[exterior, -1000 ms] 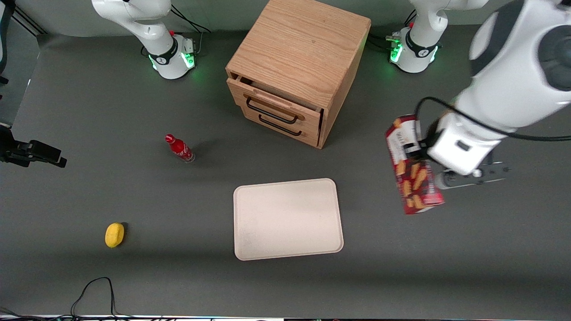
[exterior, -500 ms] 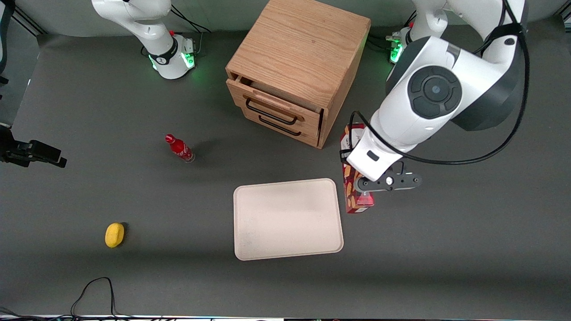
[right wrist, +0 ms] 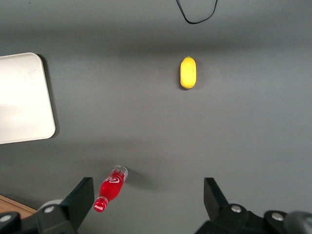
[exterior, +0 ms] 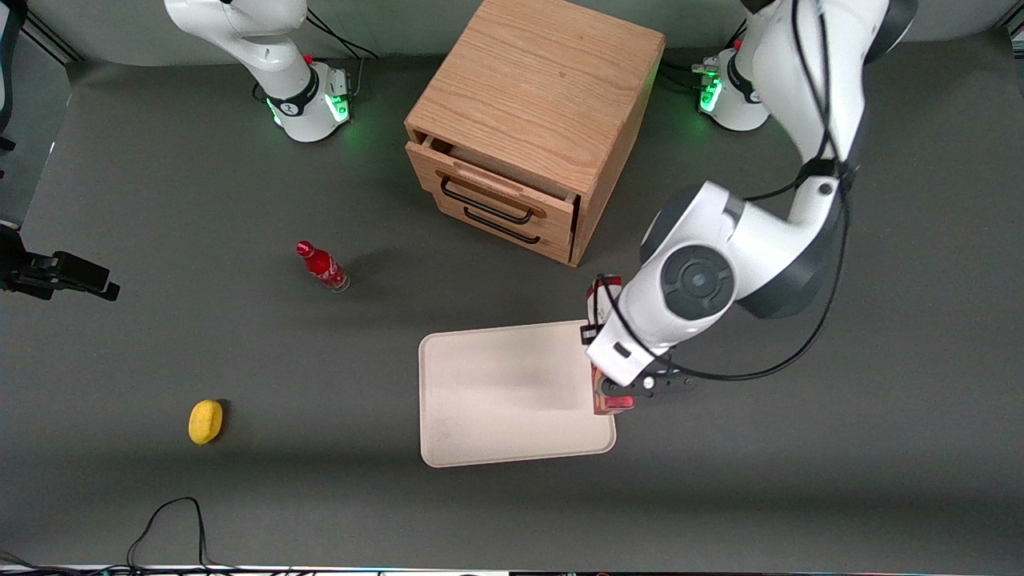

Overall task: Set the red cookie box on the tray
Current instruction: 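Carry the cookie box over the white tray with the left gripper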

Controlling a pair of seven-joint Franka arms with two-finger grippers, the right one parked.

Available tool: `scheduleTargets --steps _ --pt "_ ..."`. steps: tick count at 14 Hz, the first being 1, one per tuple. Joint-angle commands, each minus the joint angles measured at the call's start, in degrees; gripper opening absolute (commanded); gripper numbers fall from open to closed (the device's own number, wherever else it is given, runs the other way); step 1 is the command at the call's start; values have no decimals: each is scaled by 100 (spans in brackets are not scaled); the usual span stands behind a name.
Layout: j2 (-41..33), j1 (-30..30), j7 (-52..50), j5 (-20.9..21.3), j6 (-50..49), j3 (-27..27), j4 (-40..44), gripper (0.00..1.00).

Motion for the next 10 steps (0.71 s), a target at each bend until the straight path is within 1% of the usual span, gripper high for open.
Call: scheduleTargets --steps 1,5,7,10 --pt "351 -155 -30 170 234 96 225 0" --pt "782 -173 -126 592 656 96 216 0" --pt "888 -269 -354 794 771 105 198 0" --pt "1002 -348 -582 838 938 157 172 0"
